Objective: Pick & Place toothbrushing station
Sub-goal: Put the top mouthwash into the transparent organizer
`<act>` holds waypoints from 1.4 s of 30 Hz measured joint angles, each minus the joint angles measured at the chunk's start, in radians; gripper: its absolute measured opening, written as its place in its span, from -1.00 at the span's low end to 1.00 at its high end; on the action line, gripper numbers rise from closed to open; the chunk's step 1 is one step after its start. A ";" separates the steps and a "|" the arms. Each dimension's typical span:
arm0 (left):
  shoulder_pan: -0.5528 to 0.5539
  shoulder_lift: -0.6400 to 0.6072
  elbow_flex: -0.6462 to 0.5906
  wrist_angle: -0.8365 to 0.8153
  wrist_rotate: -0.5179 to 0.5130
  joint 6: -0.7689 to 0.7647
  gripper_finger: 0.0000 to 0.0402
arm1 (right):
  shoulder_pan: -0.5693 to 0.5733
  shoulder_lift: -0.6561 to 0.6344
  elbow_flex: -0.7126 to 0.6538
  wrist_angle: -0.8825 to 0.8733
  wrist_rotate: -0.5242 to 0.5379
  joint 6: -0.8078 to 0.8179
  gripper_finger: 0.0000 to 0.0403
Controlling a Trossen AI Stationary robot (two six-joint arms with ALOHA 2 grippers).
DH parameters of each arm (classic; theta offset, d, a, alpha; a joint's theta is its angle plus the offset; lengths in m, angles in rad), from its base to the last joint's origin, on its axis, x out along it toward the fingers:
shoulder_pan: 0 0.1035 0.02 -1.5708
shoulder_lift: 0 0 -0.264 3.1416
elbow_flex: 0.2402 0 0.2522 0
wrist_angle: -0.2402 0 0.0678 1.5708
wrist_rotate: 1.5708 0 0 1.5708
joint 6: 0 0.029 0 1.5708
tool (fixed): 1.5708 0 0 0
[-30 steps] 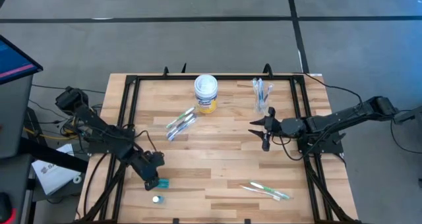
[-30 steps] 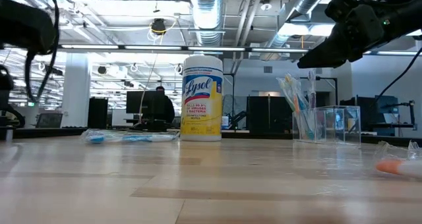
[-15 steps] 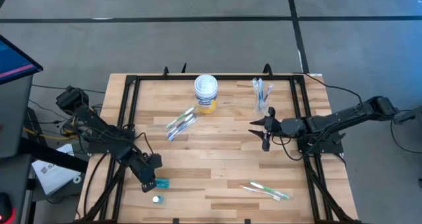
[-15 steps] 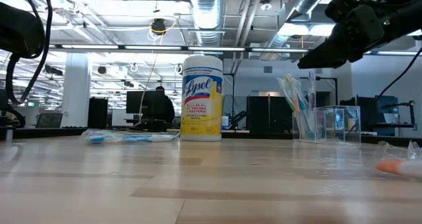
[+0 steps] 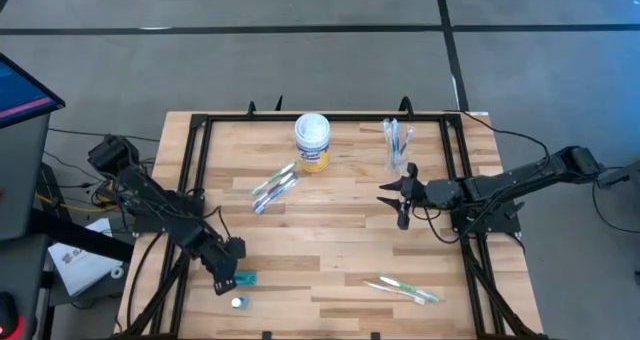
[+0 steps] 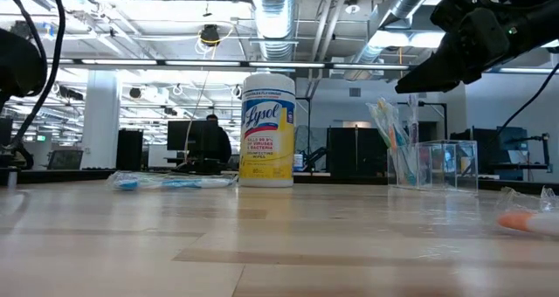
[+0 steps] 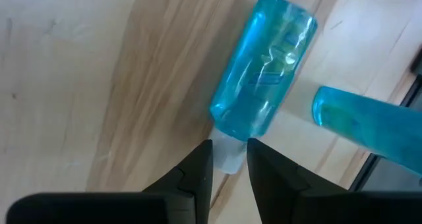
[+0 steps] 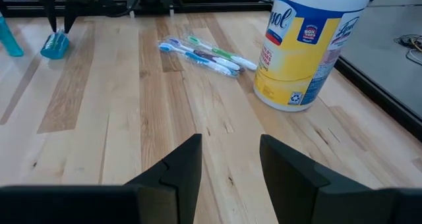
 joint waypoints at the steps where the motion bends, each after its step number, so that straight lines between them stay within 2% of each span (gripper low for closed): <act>1: -0.002 0.005 0.000 0.004 0.004 0.001 -0.56 | 0.000 0.000 0.000 0.000 0.000 0.000 -0.29; 7: -0.012 0.018 0.001 0.021 0.004 0.003 -0.51 | 0.000 0.000 0.000 -0.002 0.000 0.000 -0.29; 16: -0.012 0.042 0.000 0.025 0.026 0.008 -0.06 | 0.000 0.000 0.000 -0.001 0.000 0.000 -0.29; 20: -0.022 0.067 0.001 0.027 0.043 0.008 0.03 | 0.000 0.000 0.000 -0.001 0.000 0.000 -0.29; 28: -0.034 0.113 0.006 0.010 0.027 0.009 -0.14 | 0.000 0.000 0.000 -0.001 0.000 0.000 -0.29; 33: -0.037 0.114 0.005 -0.006 -0.042 0.014 -0.41 | 0.000 0.000 0.000 0.000 0.000 0.000 -0.29; 36: -0.037 0.114 0.005 -0.008 -0.049 0.034 -0.60 | 0.000 0.000 0.000 0.000 0.000 0.000 -0.29; 42: -0.037 0.101 0.003 -0.004 -0.069 0.059 -0.61 | 0.000 0.000 0.000 0.000 0.000 0.000 -0.29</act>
